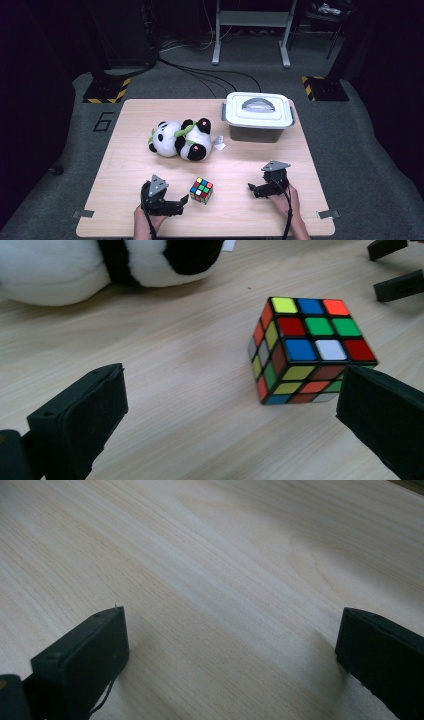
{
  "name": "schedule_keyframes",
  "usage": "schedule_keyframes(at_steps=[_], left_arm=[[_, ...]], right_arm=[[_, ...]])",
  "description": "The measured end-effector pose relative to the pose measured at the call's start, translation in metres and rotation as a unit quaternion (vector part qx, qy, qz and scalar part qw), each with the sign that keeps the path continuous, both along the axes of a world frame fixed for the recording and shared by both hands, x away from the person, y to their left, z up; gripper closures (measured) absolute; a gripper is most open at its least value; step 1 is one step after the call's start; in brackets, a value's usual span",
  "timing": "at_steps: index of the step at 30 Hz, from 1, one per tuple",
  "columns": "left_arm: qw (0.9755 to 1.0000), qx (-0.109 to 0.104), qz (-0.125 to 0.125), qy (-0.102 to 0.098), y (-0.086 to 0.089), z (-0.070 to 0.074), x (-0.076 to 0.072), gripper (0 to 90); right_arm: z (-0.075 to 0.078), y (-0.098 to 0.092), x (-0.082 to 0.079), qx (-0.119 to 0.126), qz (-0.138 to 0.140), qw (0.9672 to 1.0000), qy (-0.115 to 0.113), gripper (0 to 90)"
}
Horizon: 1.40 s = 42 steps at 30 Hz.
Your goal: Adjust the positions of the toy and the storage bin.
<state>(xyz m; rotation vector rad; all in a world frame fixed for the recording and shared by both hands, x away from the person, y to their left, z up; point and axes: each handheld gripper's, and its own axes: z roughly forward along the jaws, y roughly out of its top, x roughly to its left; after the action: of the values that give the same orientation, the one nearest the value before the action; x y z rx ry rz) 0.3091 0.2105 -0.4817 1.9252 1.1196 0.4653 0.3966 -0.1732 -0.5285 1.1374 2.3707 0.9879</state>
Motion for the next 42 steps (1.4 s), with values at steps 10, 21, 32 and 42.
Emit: schedule_keyframes(at_steps=[10, 21, 32, 42], left_arm=[[0.999, 0.009, -0.043, -0.004, -0.033, -0.002, 0.002, 0.0], [0.9985, 0.025, -0.05, -0.001, -0.056, -0.009, 0.012, 0.0], [0.998, 0.05, -0.038, 0.007, -0.07, -0.026, 0.025, 0.3], [0.9991, 0.035, -0.022, -0.004, -0.065, -0.034, 0.024, 33.3]], right_arm=[[0.0, -0.001, 0.0, 0.0, 0.001, 1.0, -0.002, 0.4], [0.0, -0.001, 0.0, 0.0, 0.0, 1.0, -0.003, 0.8], [0.0, -0.001, 0.0, 0.001, -0.002, 1.0, -0.002, 1.0], [0.0, -0.001, 0.0, 0.001, -0.006, 1.0, -0.004, 1.8]])
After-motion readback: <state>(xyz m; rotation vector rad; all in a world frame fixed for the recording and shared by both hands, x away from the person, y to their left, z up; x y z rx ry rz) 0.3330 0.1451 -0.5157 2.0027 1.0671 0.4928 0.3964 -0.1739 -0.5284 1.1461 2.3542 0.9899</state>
